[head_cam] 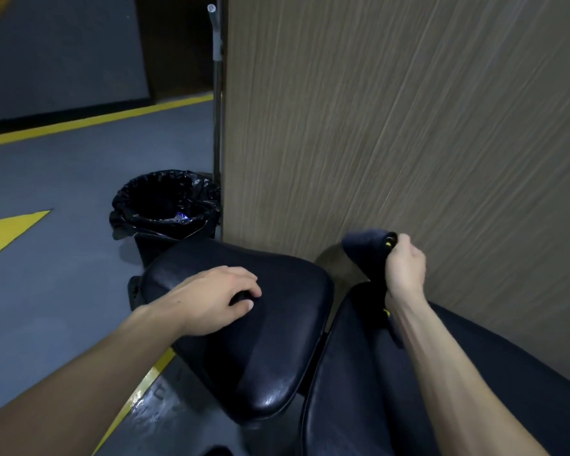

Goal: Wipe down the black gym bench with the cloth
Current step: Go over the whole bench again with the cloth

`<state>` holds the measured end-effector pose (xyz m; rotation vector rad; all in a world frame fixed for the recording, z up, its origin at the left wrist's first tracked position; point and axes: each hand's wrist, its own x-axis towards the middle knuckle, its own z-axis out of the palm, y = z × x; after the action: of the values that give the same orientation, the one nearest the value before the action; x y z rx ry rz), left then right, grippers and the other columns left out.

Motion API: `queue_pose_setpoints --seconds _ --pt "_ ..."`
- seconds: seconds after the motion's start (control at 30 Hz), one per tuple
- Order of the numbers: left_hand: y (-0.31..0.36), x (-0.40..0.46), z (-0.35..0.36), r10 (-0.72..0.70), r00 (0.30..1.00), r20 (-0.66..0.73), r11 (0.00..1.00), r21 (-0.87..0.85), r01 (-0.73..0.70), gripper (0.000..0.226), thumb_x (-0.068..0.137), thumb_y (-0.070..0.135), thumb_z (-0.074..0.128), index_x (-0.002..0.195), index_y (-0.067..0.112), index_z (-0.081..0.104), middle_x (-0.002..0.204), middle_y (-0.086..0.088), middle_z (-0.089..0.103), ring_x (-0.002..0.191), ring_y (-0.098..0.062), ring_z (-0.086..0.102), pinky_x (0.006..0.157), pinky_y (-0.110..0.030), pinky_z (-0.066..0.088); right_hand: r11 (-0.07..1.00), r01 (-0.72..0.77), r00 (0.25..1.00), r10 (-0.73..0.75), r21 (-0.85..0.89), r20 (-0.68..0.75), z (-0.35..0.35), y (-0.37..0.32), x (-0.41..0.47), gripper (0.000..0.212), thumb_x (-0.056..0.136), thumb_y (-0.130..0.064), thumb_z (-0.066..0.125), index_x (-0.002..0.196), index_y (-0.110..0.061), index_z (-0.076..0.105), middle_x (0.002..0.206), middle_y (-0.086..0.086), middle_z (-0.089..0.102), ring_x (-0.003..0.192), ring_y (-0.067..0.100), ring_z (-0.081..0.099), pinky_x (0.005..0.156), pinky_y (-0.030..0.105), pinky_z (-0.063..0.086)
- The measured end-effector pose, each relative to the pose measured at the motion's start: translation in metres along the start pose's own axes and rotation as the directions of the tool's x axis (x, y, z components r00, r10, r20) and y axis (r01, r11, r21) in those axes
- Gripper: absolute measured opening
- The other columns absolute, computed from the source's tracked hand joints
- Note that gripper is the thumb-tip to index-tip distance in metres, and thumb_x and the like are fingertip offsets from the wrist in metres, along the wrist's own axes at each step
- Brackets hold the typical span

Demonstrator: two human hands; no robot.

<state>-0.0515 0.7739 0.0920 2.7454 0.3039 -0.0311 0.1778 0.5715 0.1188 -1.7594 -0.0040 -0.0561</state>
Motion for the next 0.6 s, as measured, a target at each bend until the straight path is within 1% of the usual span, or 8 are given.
queue_pose_setpoints --seconds 0.07,0.13,0.17,0.2,0.3,0.43,0.53,0.6 --pt "-0.005 0.003 -0.001 0.005 1.0 -0.023 1.0 -0.007 -0.006 0.029 0.102 0.041 0.051 0.129 0.04 0.061 0.15 0.023 0.044 0.133 0.0 0.042 0.107 -0.021 0.028 0.978 0.159 0.961 -0.123 -0.134 0.247 0.016 -0.001 -0.018 0.031 0.103 -0.023 0.042 0.099 -0.012 0.07 0.104 0.007 0.066 0.105 0.024 0.06 0.078 0.024 0.037" --pt "-0.009 0.006 0.0 0.013 1.0 -0.026 1.0 -0.008 -0.013 0.029 0.102 0.041 0.05 0.129 0.042 0.062 0.151 0.024 0.044 0.14 -0.002 0.037 0.114 -0.024 0.025 0.855 0.394 0.782 -0.119 -0.337 0.612 0.039 0.022 -0.033 0.033 0.106 -0.028 0.043 0.123 -0.013 0.067 0.13 0.007 0.064 0.129 0.022 0.053 0.098 0.024 0.036" --pt "-0.011 0.007 0.001 0.018 1.0 -0.024 1.0 -0.011 -0.018 0.029 0.102 0.041 0.05 0.128 0.042 0.062 0.151 0.024 0.044 0.141 -0.001 0.036 0.115 -0.025 0.025 0.767 0.494 0.692 -0.061 -0.41 0.719 0.048 0.03 -0.038 0.041 0.106 -0.035 0.044 0.138 -0.013 0.057 0.148 0.007 0.053 0.141 0.021 0.042 0.113 0.027 0.028" --pt "-0.014 0.007 0.002 0.026 0.999 -0.023 1.0 -0.015 -0.026 0.029 0.102 0.041 0.05 0.128 0.043 0.062 0.151 0.025 0.044 0.14 -0.001 0.035 0.116 -0.026 0.026 0.689 0.555 0.651 -0.011 -0.466 0.759 0.055 0.034 -0.037 0.052 0.105 -0.041 0.044 0.149 -0.014 0.045 0.158 0.006 0.041 0.148 0.02 0.032 0.121 0.032 0.021" --pt "-0.025 0.006 0.004 0.048 0.998 -0.041 0.998 -0.038 -0.049 0.028 0.102 0.042 0.049 0.127 0.046 0.062 0.148 0.027 0.045 0.138 0.004 0.034 0.115 -0.032 0.034 0.66 0.523 0.632 0.125 -0.54 0.765 0.062 0.026 -0.019 0.067 0.101 -0.055 0.045 0.156 -0.02 0.032 0.16 0.003 0.038 0.147 0.021 0.034 0.119 0.029 0.022" --pt "-0.049 0.002 0.004 0.063 0.994 -0.091 0.997 -0.029 -0.066 0.029 0.102 0.041 0.049 0.127 0.047 0.062 0.146 0.03 0.046 0.138 0.01 0.03 0.107 -0.021 0.034 0.597 0.442 0.655 0.295 -0.669 0.696 0.085 0.024 0.013 0.071 0.096 -0.069 0.035 0.149 -0.023 0.048 0.154 0.003 0.048 0.142 0.023 0.042 0.116 0.035 0.029" --pt "-0.07 -0.004 0.003 0.069 0.987 -0.148 0.997 -0.018 -0.072 0.028 0.102 0.04 0.049 0.125 0.045 0.064 0.143 0.027 0.052 0.136 0.007 0.034 0.105 -0.022 0.037 0.469 0.469 0.697 0.323 -0.748 0.64 0.124 0.015 0.009 0.08 0.089 -0.072 0.024 0.139 -0.019 0.057 0.147 0.012 0.054 0.132 0.032 0.05 0.109 0.041 0.038" --pt "-0.08 -0.008 0.001 0.049 0.986 -0.16 0.999 -0.012 -0.051 0.03 0.102 0.038 0.048 0.126 0.045 0.064 0.142 0.028 0.053 0.135 0.005 0.037 0.105 -0.026 0.04 0.365 0.565 0.68 0.301 -0.74 0.668 0.163 0.005 -0.011 0.078 0.091 -0.067 0.022 0.14 -0.017 0.054 0.148 0.014 0.051 0.132 0.034 0.05 0.107 0.042 0.039"
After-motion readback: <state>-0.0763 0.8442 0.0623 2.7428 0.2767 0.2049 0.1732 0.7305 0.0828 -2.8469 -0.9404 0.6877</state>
